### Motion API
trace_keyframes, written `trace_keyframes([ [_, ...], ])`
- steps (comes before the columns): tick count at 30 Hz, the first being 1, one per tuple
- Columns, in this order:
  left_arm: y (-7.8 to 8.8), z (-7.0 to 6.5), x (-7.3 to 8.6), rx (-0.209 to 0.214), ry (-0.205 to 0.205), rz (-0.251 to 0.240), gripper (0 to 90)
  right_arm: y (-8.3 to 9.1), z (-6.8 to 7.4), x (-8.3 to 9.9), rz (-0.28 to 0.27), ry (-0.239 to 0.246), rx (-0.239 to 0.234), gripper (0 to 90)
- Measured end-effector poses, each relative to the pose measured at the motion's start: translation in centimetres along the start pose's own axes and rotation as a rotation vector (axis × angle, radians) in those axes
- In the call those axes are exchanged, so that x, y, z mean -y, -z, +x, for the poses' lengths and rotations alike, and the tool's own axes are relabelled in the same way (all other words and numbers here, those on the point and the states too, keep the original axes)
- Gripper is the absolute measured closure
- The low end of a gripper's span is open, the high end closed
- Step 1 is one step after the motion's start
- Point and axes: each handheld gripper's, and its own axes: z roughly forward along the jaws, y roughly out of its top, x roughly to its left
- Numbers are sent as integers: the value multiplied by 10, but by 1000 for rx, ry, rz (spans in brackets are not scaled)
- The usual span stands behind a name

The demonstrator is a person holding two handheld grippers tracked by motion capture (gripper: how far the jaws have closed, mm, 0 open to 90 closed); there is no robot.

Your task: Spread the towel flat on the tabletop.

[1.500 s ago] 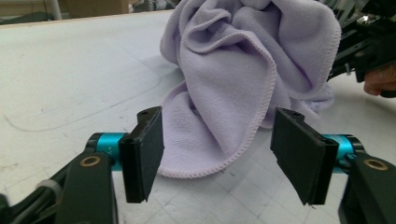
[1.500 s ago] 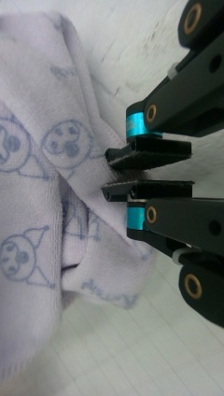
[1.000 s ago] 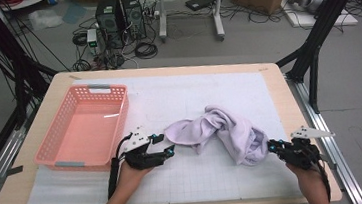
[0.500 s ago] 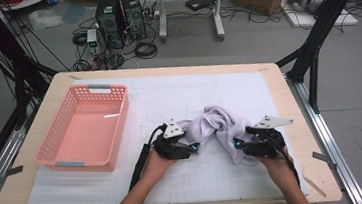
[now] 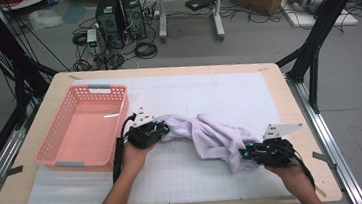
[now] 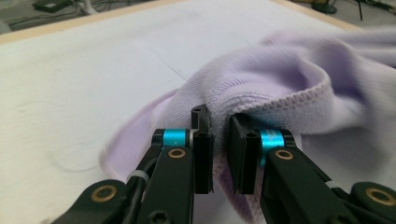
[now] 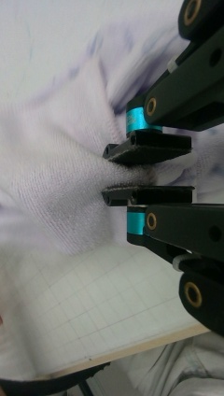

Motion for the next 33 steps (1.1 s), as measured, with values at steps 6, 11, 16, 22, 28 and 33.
trace_keyframes([
  [6,0,-1,0,7,-9,11,806,20,-12,0,-3,-28,210,671],
  [11,-5,-2,1,7,2,1,804,17,1,-21,-129,24,197,486],
  [16,-8,0,0,7,26,-16,804,-15,22,-50,-132,137,64,408],
  [22,-14,-1,-5,11,29,-36,804,-84,44,-68,12,286,-18,360],
  [28,-16,2,-3,24,42,-32,804,-120,30,-68,176,289,103,705],
  [33,-18,4,-2,13,58,-40,795,-107,16,-71,81,185,-11,861],
])
